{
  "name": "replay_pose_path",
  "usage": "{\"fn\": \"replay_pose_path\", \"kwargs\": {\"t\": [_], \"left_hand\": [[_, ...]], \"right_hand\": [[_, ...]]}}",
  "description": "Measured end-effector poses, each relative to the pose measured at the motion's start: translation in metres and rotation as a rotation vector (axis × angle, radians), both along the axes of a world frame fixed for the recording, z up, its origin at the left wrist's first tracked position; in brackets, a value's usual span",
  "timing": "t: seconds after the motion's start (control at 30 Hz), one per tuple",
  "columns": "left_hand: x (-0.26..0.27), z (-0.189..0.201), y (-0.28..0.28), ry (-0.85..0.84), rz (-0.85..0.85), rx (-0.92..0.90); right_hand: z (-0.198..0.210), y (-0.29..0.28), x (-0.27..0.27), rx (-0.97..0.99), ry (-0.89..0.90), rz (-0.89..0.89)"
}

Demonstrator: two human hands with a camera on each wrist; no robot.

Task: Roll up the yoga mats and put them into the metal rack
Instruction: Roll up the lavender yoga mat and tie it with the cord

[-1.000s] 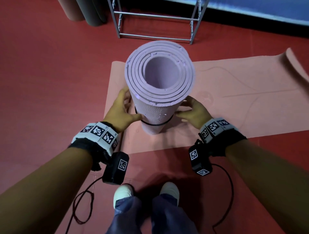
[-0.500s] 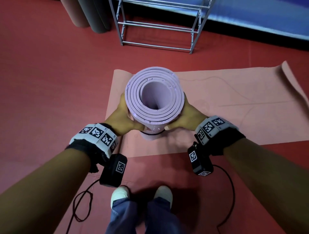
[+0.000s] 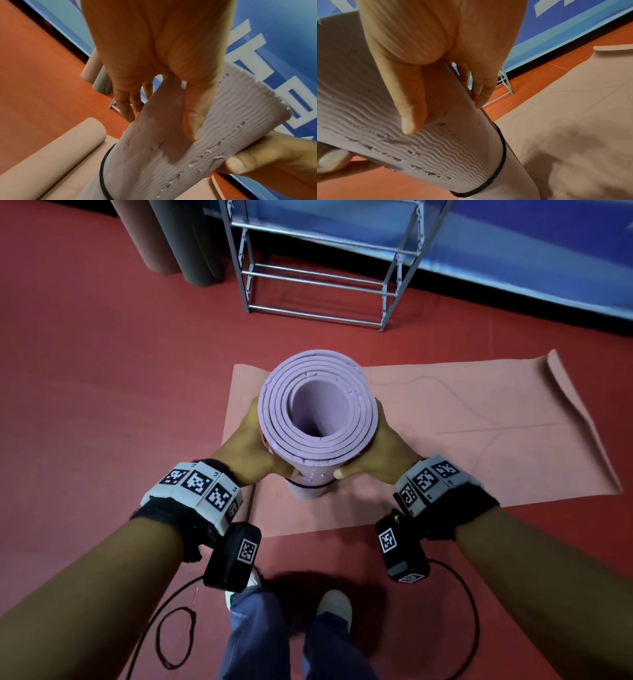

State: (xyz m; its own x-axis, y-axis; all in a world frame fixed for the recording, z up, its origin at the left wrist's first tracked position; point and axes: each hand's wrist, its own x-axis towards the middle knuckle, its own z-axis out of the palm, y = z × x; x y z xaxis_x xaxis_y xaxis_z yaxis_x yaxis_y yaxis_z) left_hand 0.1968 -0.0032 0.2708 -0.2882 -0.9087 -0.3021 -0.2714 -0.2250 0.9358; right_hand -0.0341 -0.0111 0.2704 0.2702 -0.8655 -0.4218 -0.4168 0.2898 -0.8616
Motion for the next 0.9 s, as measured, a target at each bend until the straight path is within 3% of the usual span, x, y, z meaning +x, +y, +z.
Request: {"fn": "replay_pose_path", "kwargs": {"t": [0.4,0.57,0.9], "left_hand": [[0.069,0.123,-0.065,-0.018,-0.056,-0.183],[0.082,0.157,-0.099,0.019,-0.095,-0.205],[0.093,0.185,-0.186,-0.026,-0.067,-0.192]], "right_hand": [[0.14,-0.058,0.065,-0.112,0.07,0.004],[0.163,-0.088,0.08,-0.136,-0.001,-0.027],[0.184,-0.185,0.095,-0.13,-0.031,0.046]]}}
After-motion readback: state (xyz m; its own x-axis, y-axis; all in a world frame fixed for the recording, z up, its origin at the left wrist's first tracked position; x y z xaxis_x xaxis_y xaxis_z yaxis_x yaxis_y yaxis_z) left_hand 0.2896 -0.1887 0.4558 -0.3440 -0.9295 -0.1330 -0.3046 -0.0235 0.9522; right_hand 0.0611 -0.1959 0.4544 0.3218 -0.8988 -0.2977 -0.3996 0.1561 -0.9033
